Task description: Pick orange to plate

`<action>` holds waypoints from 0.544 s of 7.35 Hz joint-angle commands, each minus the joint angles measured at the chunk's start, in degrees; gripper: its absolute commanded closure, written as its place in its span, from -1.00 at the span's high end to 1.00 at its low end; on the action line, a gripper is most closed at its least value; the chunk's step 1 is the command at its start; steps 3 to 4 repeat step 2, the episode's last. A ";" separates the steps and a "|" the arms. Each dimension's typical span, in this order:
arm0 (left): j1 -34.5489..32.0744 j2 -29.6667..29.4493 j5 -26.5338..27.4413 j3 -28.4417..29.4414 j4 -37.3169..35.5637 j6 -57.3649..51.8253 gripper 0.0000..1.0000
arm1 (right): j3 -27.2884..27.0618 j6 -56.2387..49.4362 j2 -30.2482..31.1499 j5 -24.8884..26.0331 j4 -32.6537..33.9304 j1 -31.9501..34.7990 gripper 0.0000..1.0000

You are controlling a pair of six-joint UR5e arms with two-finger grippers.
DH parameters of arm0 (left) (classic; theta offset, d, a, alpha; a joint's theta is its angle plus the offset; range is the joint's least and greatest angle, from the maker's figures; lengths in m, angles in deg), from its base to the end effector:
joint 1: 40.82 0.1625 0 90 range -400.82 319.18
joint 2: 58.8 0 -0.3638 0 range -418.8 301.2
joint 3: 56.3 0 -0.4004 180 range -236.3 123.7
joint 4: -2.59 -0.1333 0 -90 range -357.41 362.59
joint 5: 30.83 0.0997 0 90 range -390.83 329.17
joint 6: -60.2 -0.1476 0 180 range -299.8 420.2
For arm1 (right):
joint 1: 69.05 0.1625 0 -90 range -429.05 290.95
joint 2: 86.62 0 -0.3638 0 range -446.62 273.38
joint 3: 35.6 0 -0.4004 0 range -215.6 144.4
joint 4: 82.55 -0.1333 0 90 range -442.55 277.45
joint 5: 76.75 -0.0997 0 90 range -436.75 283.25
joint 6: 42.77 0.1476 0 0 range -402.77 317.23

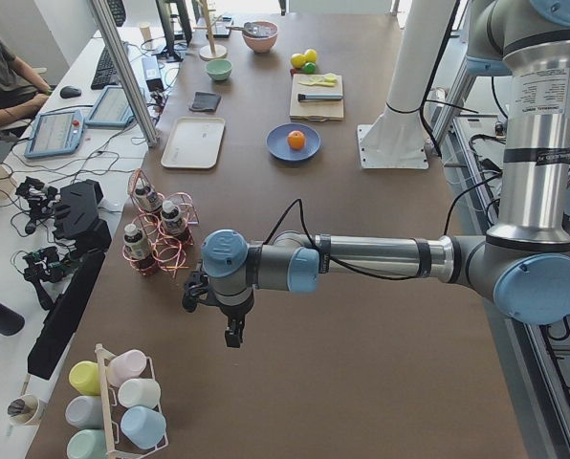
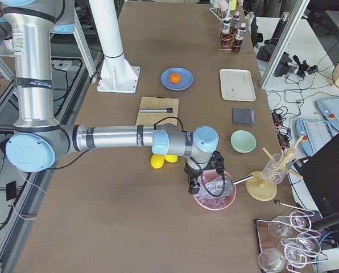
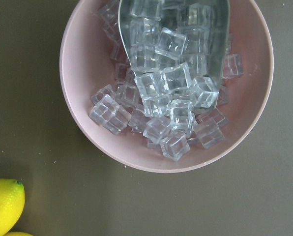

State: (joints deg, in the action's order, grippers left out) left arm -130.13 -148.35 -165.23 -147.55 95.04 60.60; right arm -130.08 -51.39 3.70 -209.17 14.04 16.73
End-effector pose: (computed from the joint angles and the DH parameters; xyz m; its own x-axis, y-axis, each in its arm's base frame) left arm -0.0240 -0.5033 0.6203 0.7140 0.0413 -0.6989 -0.0070 0.9986 0.0518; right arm -0.0026 -0.4935 0.6103 0.7190 -0.1748 0.6727 0.1833 0.9813 0.0591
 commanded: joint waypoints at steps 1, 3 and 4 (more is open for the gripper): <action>-0.07 0.08 -0.07 -0.16 0.01 1.72 0.95 | 0.00 0.01 0.04 -0.03 0.00 0.00 1.00; -0.07 0.08 -0.07 -0.33 0.10 1.72 0.95 | -0.09 0.01 0.04 -0.12 0.00 0.00 1.00; -0.07 0.08 -0.07 -0.33 0.10 1.72 0.95 | -0.09 0.01 0.04 -0.12 0.00 0.00 1.00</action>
